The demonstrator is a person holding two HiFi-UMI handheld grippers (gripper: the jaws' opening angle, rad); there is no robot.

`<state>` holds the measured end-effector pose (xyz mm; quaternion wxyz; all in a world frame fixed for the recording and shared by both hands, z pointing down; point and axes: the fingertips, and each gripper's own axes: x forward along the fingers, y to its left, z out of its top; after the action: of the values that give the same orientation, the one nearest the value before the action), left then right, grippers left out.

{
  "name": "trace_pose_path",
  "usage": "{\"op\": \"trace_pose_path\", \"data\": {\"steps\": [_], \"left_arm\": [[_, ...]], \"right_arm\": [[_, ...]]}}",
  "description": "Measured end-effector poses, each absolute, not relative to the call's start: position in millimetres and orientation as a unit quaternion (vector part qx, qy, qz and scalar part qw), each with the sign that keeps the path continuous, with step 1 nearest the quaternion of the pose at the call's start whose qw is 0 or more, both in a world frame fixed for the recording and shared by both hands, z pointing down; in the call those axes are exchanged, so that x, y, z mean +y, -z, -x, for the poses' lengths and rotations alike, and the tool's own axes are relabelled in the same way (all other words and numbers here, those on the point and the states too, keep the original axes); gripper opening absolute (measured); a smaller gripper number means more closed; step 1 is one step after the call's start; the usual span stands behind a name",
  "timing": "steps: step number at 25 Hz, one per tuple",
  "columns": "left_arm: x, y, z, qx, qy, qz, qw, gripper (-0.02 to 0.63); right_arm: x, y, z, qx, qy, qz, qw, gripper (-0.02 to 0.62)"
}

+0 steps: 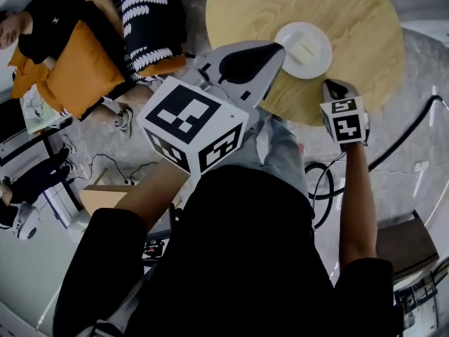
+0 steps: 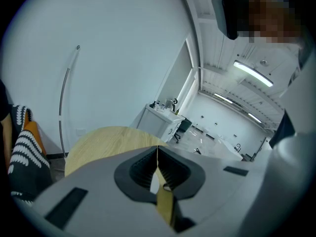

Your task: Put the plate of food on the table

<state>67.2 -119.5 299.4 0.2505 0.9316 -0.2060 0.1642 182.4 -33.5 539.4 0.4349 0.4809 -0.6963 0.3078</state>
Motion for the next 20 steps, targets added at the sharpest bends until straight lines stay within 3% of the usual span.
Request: {"op": "trace_pose_path", "data": {"steps": [7,20], "left_arm": [[-114.6,-267.9,-73.8,-0.196,-0.148,-0.942,0.228,0.012],[-121.4,-205.1,-60.5,-0.209,-0.097,-0.955,0.185,0.011]], "right_arm": [[-28.3,-529.8,-168.5,-0.689,-0.306,-0.479,0.449,0.008],[-77.5,-363.2,-138.6,-0.754,-0.199,-0.543,0.312,0.008]]}}
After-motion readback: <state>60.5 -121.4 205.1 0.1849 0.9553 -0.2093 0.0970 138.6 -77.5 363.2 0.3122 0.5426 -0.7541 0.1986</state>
